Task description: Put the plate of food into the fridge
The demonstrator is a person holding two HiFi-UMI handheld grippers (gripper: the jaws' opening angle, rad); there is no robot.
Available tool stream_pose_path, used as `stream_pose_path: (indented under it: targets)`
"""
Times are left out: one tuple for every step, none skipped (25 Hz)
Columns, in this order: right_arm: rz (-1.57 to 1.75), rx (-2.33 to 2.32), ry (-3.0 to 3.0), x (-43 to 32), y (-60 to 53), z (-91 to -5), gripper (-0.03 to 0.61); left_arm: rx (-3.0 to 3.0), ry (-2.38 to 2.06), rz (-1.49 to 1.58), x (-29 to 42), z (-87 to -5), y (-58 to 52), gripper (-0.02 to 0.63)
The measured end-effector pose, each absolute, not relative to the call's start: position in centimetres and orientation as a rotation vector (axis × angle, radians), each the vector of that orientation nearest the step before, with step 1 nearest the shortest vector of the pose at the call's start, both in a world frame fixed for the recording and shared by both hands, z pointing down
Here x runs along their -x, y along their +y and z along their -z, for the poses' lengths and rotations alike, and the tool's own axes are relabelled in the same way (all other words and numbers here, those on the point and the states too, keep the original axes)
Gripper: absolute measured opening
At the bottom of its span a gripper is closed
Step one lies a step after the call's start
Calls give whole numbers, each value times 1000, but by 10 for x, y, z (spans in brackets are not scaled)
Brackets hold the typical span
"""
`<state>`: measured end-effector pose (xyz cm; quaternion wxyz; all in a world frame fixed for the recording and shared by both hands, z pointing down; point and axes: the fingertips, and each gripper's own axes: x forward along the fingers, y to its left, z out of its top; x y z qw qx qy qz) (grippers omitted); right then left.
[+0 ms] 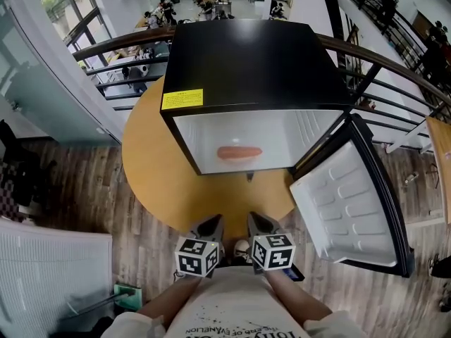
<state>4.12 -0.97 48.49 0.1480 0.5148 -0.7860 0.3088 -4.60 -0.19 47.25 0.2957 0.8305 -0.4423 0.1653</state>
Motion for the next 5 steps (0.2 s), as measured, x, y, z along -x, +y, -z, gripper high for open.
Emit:
stream_pose_path:
  targets:
    - [-889, -1482, -2259, -41, -9, -485, 28, -2209, -1176, -440, 46, -473, -1, 25]
    - [-891, -1484, -2258, -42, -9, -486, 28, -2208, -1175, -440, 47, -473, -1, 25]
    - [-893, -1486, -2257, -42, -8, -487, 28, -2207, -1174, -440, 47, -474, 0, 25]
    - [-894, -1489, -2255, -42, -8, -487, 28, -2207, -1173, -441, 48, -474, 1, 25]
    - [-895, -1491, -2253, -42, -8, -487, 29, -2206, -1173, -441, 48, -474, 1, 25]
